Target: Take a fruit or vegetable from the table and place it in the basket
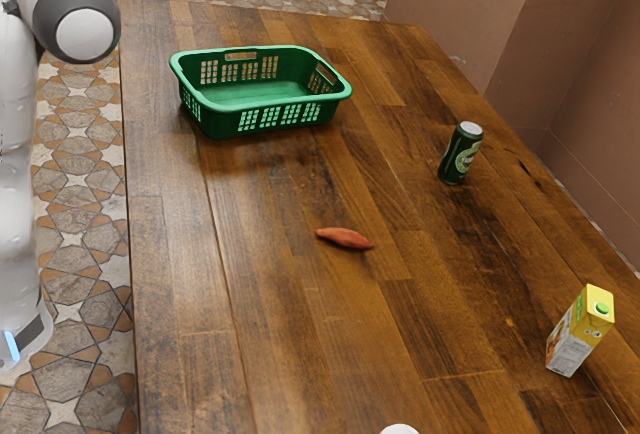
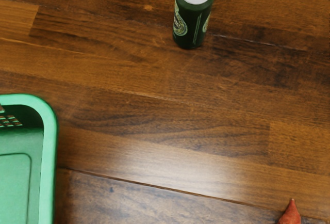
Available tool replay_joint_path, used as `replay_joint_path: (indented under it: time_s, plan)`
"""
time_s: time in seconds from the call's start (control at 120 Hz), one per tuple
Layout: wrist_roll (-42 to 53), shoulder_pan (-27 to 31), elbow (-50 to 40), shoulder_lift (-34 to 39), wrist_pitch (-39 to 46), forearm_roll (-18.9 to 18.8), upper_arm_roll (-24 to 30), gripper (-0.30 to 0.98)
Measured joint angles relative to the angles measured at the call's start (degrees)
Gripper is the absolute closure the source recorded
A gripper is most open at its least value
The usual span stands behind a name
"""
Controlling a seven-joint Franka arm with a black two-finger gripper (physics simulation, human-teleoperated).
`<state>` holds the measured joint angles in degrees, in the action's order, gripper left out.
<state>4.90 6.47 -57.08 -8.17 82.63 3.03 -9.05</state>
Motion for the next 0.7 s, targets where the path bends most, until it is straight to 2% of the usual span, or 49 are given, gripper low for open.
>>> replay_joint_path:
  time_s: [0.108, 0.208, 0.3, 0.442, 0.7]
  plan:
    - [2.05, 0.72, 0.09, -5.5, 1.9, -0.81, 4.83, 0.02]
    - [3.61, -4.62, -0.34, -8.16, 3.02, -3.71, 7.0, 0.02]
    - [5.0, -6.7, -2.77, -9.83, 3.64, -5.33, 7.33, 0.02]
    - [7.25, -7.57, -12.04, -10.46, 5.98, -5.92, 7.21, 0.02]
    - [11.08, -8.47, -27.79, -7.23, 15.3, -4.1, 7.44, 0.02]
